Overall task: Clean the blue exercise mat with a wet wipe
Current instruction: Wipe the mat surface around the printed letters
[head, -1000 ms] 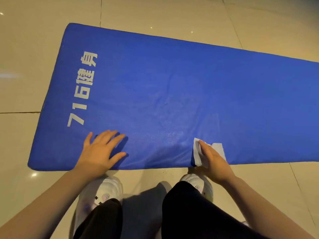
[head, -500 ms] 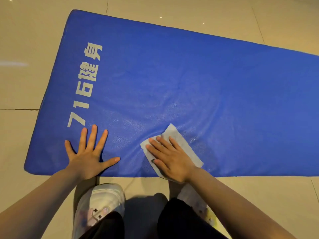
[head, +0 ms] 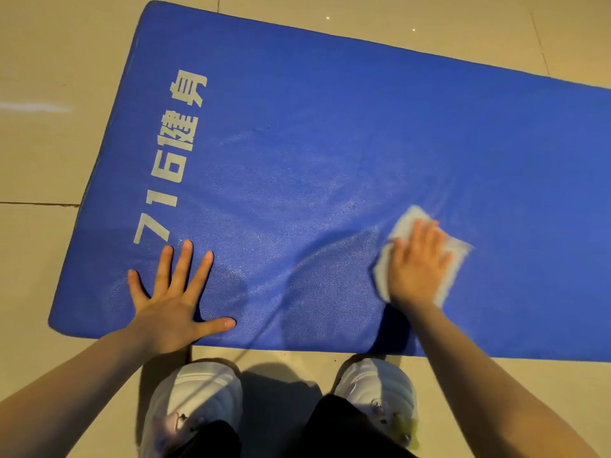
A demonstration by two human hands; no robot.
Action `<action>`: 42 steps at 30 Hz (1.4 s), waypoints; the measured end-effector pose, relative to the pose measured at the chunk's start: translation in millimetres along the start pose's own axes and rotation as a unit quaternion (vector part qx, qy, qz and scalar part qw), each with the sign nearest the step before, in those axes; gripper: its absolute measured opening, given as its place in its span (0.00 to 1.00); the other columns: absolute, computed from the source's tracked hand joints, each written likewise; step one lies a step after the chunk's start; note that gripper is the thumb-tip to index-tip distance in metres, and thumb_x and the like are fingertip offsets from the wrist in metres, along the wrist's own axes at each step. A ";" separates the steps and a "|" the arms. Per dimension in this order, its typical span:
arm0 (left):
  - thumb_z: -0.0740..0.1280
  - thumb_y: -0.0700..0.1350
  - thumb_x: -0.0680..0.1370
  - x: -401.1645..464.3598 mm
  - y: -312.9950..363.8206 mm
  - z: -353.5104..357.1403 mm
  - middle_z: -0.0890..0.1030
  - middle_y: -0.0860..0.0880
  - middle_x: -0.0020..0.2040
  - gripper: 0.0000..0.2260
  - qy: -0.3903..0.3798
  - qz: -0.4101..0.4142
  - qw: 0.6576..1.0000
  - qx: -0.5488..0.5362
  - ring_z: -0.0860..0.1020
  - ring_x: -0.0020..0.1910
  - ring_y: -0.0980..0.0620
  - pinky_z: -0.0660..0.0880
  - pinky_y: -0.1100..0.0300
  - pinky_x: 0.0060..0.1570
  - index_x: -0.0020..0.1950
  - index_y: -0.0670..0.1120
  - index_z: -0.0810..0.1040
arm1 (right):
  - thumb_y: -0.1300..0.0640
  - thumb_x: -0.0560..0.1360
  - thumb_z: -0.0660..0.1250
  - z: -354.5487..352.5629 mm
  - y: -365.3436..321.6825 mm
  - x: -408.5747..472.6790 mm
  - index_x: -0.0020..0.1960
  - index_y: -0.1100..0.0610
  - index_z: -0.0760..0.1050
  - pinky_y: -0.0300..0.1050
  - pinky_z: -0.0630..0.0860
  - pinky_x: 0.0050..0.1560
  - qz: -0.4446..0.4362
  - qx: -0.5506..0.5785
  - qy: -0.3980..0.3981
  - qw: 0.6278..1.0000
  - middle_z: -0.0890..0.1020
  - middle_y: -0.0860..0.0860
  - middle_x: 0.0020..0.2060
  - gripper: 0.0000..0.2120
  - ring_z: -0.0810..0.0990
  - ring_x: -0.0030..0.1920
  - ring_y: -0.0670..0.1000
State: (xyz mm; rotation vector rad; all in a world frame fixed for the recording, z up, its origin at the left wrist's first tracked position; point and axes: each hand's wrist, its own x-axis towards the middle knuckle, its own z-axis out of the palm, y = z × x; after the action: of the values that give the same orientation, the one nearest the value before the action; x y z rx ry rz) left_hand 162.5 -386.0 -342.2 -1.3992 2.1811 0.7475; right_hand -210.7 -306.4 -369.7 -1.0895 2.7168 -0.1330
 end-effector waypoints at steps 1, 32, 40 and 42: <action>0.39 0.86 0.60 1.0 1.6 -1.5 0.29 0.55 0.78 0.51 0.008 -0.005 1.000 0.006 0.26 0.75 0.55 0.16 0.48 0.60 0.76 0.63 0.30 | 0.41 0.77 0.39 7.9 -23.4 -13.9 0.79 0.59 0.56 0.62 0.49 0.72 -0.081 -0.011 -0.008 0.997 0.58 0.59 0.78 0.35 0.57 0.77 0.60; 0.34 0.85 0.46 -5.0 31.0 -38.2 0.12 0.55 0.60 0.55 -0.142 -0.066 0.984 0.085 0.15 0.60 0.49 0.15 0.45 0.43 0.64 0.60 0.17 | 0.36 0.80 0.49 28.8 -40.1 -82.4 0.77 0.52 0.60 0.61 0.53 0.72 -0.466 -0.029 -0.056 0.883 0.65 0.52 0.76 0.31 0.61 0.76 0.56; 0.35 0.86 0.52 -1.8 30.3 -33.5 0.12 0.54 0.61 0.53 -0.131 -0.063 0.985 0.092 0.15 0.60 0.48 0.14 0.43 0.44 0.64 0.60 0.16 | 0.32 0.76 0.35 -27.3 111.8 -46.0 0.80 0.57 0.51 0.66 0.51 0.74 0.051 -0.036 -0.024 0.998 0.54 0.56 0.79 0.42 0.52 0.78 0.59; 0.31 0.86 0.46 -1.2 29.5 -32.3 0.12 0.54 0.61 0.55 -0.124 -0.065 0.986 0.090 0.15 0.60 0.48 0.14 0.44 0.43 0.64 0.60 0.16 | 0.34 0.77 0.36 -15.0 79.3 -60.4 0.80 0.58 0.52 0.66 0.48 0.75 0.033 -0.021 -0.013 0.999 0.53 0.56 0.79 0.40 0.50 0.79 0.60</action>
State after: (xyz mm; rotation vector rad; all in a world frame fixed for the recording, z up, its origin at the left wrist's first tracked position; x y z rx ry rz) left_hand 133.5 -396.0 -311.1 -1.2690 1.8964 0.6230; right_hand -224.9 -207.2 -358.2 -1.0043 2.7391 -0.0509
